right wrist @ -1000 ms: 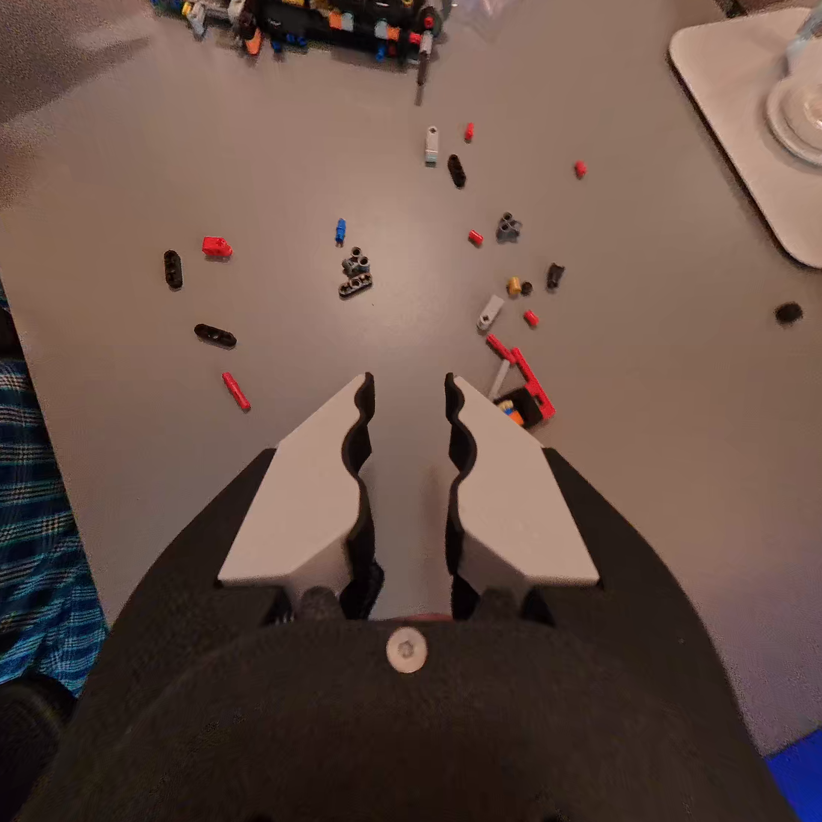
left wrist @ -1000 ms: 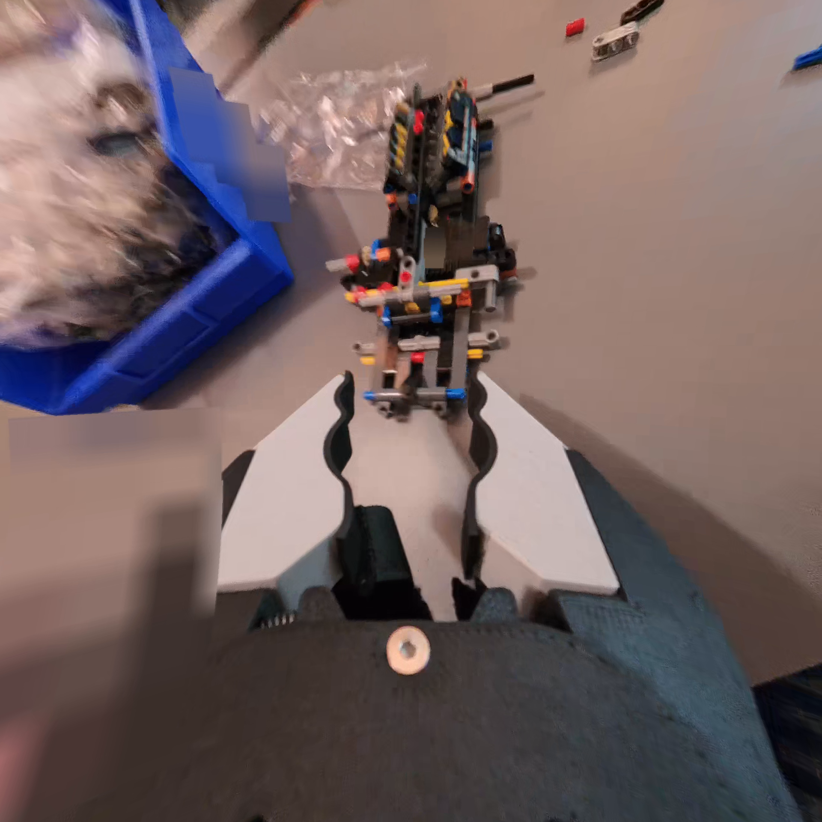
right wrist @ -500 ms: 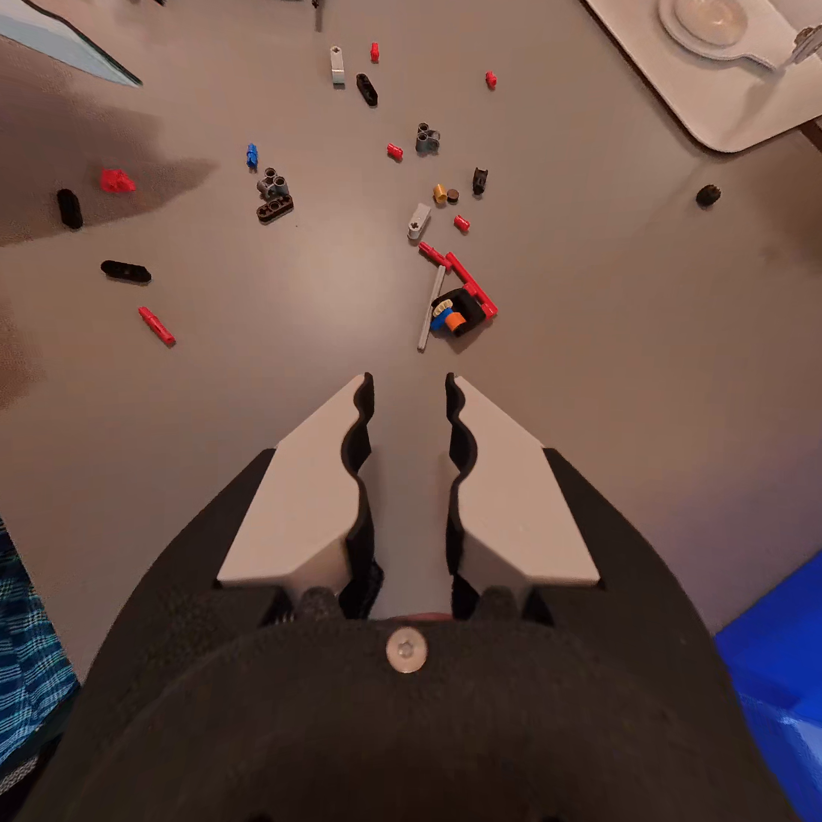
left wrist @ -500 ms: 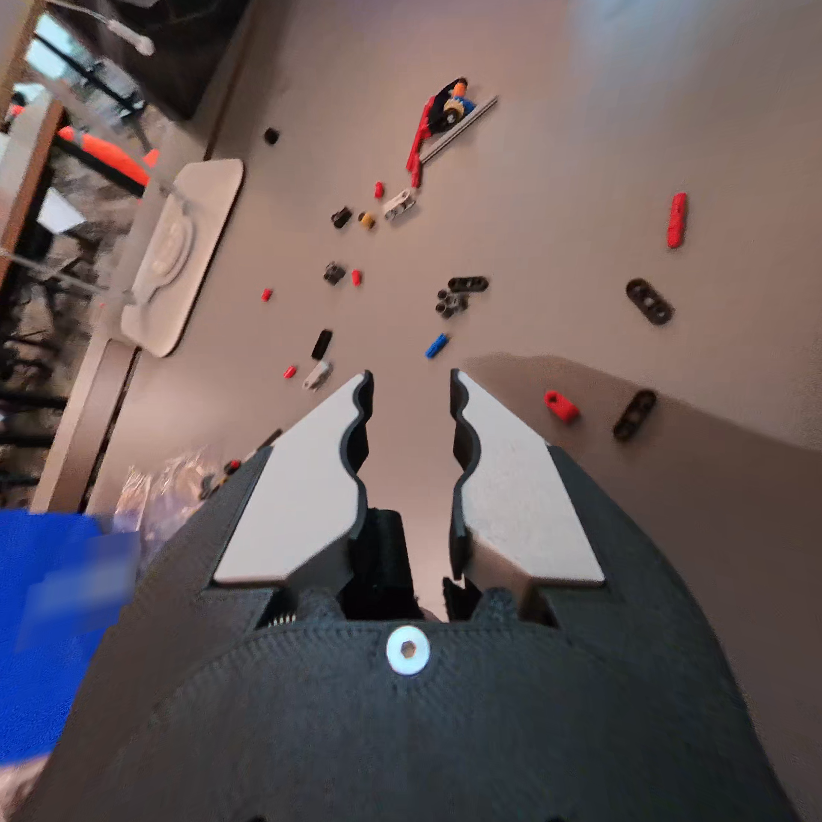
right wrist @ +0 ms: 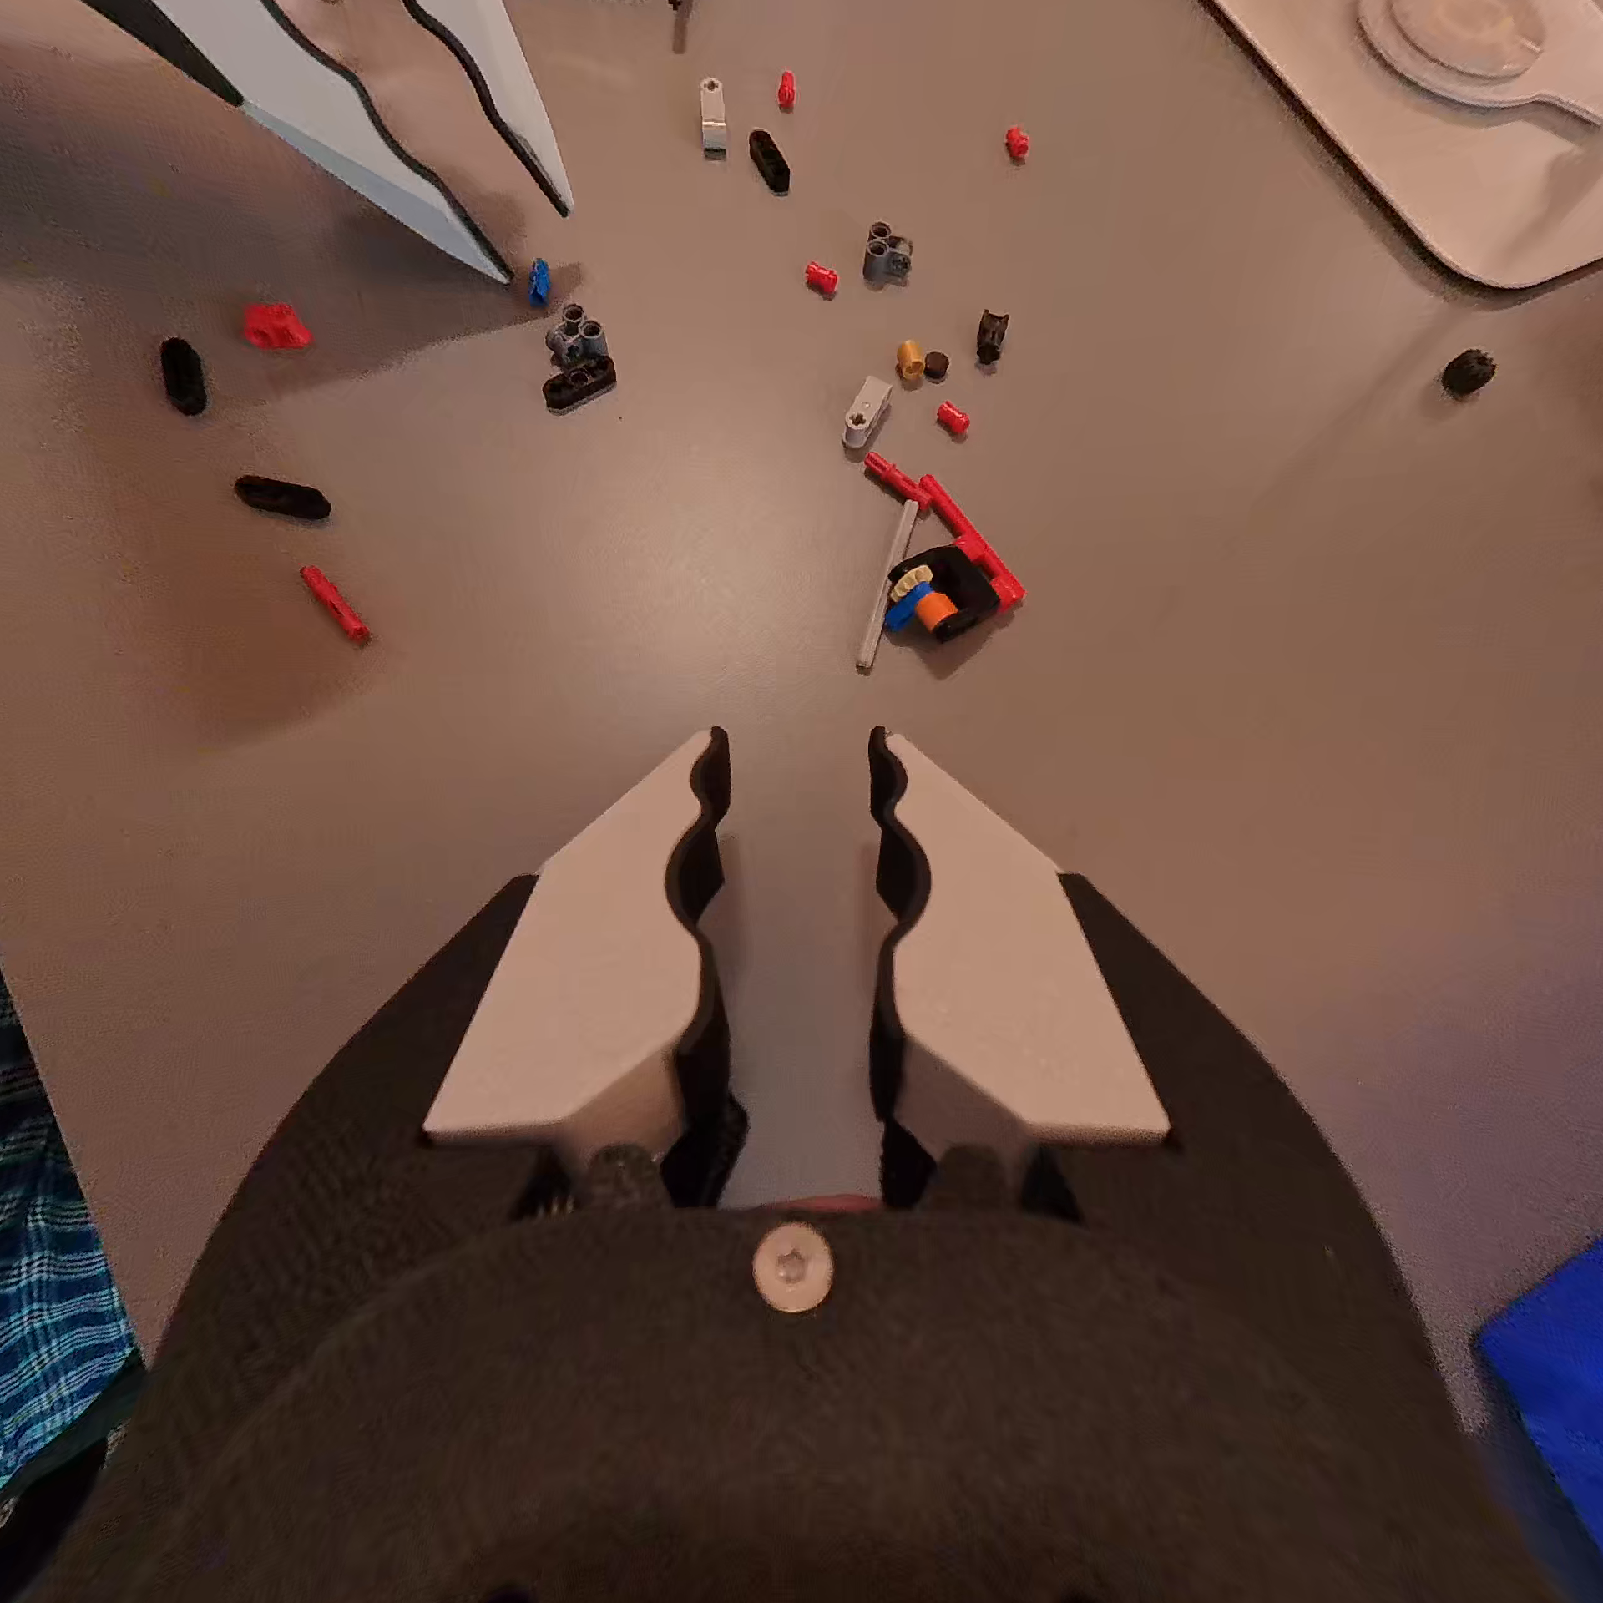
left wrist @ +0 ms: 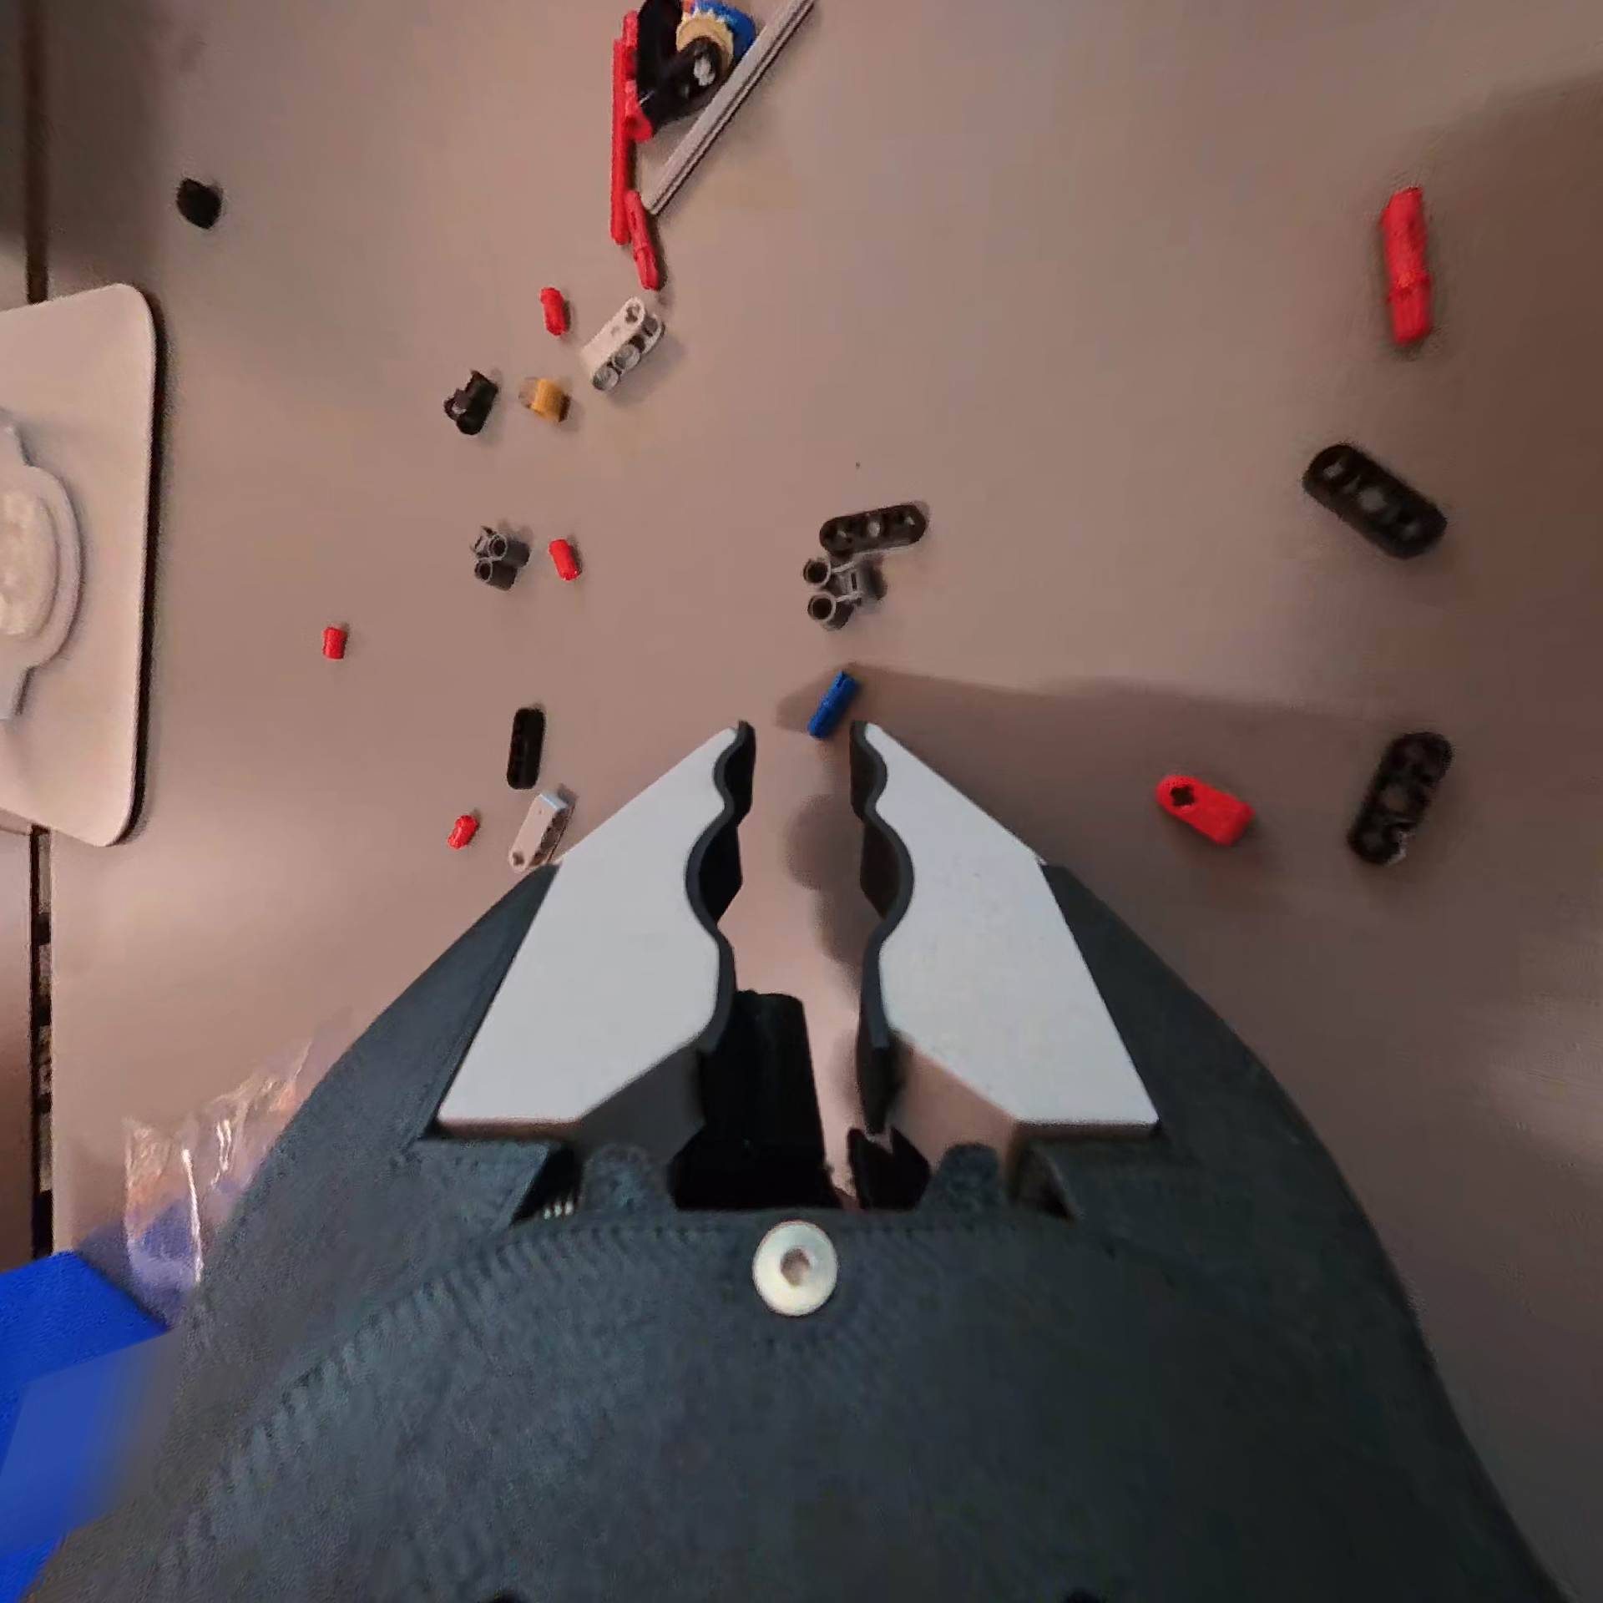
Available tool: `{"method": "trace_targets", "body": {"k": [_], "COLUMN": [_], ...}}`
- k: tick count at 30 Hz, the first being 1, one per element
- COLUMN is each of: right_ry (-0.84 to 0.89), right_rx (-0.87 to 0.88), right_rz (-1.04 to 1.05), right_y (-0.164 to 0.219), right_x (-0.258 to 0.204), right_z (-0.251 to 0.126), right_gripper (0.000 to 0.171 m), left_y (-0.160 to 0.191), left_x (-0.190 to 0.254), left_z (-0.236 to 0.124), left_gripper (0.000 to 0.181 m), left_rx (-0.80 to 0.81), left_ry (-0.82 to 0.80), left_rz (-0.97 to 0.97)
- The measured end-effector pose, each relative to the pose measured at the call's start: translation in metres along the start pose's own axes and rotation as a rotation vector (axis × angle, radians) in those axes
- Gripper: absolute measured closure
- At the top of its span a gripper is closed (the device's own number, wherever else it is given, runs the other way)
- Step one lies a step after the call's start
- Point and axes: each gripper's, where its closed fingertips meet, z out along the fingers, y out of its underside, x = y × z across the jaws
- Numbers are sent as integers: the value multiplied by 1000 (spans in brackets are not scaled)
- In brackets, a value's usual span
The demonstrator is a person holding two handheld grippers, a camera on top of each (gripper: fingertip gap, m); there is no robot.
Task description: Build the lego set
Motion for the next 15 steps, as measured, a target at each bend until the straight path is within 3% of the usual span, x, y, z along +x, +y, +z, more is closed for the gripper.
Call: {"method": "trace_targets", "body": {"k": [7, 15], "right_ry": [-5, -32], "right_rx": [7, 48], "right_rz": [4, -29], "right_y": [-1, -16], "right_x": [1, -7], "right_z": [3, 6], "right_gripper": [142, 142], "left_y": [-3, -6], "left_x": [3, -2], "left_z": [7, 10], "left_gripper": [178, 179], "left_rx": [-16, 4], "left_ry": [104, 47], "left_rz": [16, -40]}}
